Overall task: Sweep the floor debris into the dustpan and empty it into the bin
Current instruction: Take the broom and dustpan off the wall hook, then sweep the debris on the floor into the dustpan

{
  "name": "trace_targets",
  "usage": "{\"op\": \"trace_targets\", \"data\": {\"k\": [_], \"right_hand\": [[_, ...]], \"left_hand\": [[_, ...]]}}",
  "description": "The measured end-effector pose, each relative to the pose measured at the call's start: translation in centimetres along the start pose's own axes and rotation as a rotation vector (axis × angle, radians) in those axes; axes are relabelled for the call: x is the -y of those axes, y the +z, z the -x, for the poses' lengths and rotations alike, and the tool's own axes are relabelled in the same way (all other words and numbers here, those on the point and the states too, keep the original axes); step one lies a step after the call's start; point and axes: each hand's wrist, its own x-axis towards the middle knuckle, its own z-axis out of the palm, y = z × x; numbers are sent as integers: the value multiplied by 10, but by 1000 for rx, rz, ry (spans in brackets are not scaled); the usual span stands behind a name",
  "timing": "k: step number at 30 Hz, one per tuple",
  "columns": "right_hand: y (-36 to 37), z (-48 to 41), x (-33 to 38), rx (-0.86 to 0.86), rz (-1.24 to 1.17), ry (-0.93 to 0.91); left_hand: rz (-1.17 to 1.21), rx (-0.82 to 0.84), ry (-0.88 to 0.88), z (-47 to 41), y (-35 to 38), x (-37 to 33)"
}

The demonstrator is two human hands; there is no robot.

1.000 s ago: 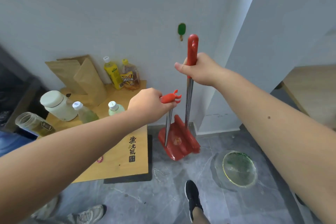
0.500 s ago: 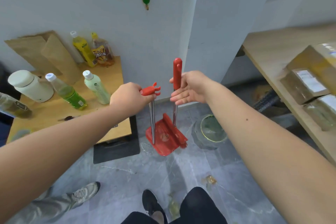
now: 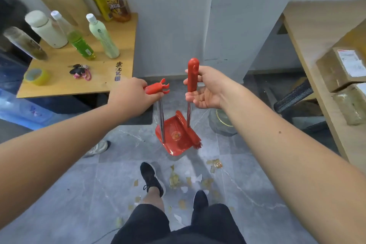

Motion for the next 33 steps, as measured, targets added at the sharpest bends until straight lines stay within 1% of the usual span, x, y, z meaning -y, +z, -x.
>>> {"op": "trace_targets", "data": {"k": [4,10,18,23,27,33], "right_hand": [[2,23,-33,26,14,-8],[15,53,-67,29,19,-52],[44,90,-115,1,-28,-97],[68,129,-164,-13,-86,-109],[101,171,-217,-32,-140,-139],[135,223,-292,-116,-212,-157]], "left_hand": [[50,-41,-75,53,4,-5],[55,-95,-98,125,7,0],[86,-147,-139,199,-1,34],[81,-181,-111,263,0,71],[100,-199,-73,326,2,103],[110,-185,-40,403,15,136]]}}
